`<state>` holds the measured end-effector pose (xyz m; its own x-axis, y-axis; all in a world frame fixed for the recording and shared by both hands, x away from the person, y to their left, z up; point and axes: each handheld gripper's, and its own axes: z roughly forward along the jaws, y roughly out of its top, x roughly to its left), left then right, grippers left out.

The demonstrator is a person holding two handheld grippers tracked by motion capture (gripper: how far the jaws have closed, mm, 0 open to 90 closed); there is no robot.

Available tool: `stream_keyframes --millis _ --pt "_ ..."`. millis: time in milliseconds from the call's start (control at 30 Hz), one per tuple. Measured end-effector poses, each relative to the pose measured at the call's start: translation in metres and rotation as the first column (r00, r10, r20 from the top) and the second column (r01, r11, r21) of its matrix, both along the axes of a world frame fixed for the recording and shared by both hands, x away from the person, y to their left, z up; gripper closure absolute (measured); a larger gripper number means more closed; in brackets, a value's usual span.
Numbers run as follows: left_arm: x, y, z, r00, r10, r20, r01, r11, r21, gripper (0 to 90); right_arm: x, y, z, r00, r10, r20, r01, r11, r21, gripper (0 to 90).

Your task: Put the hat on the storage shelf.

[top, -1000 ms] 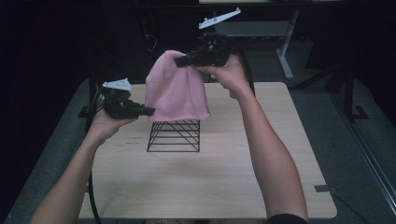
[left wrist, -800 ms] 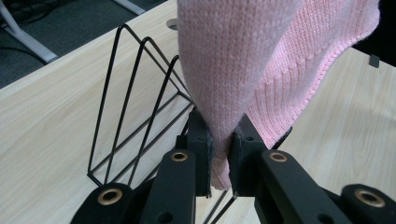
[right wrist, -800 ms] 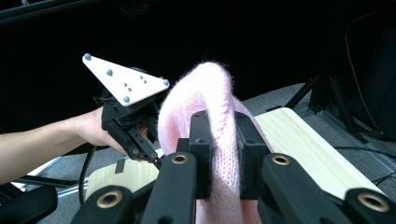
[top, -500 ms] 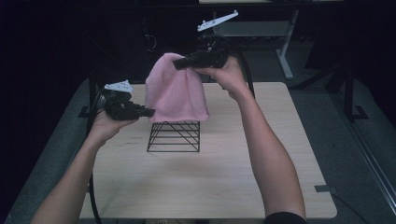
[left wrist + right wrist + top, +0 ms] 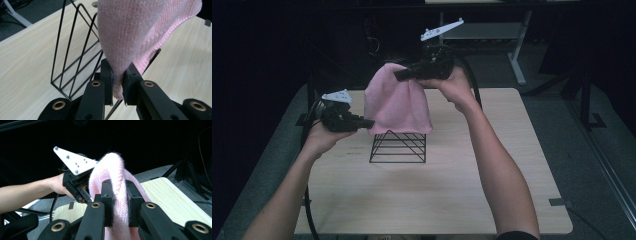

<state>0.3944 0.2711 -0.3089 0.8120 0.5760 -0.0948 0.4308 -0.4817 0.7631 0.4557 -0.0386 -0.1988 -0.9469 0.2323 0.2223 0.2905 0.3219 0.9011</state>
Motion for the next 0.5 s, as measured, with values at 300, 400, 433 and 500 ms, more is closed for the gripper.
stream_keyframes --millis 300,400,433,500 --pt "-0.005 0.004 -0.009 0.9998 0.014 -0.012 -0.014 0.9997 0.021 80.5 -0.007 0.006 -0.008 0.9997 0.023 0.0 -0.023 0.999 -0.037 79.1" --pt "-0.006 0.006 -0.012 0.9996 0.019 -0.019 -0.019 0.9994 0.028 80.5 -0.009 0.007 -0.011 0.9997 0.023 0.004 -0.023 0.998 -0.052 79.1" --pt "-0.007 0.006 -0.013 0.9994 0.024 -0.024 -0.023 0.9994 0.027 80.5 -0.009 0.007 -0.012 0.9997 0.023 0.006 -0.022 0.998 -0.058 79.1" --pt "-0.008 0.007 -0.015 0.9994 0.025 -0.025 -0.024 0.9992 0.032 80.5 -0.01 0.008 -0.014 0.9995 0.03 0.005 -0.029 0.998 -0.06 79.1"
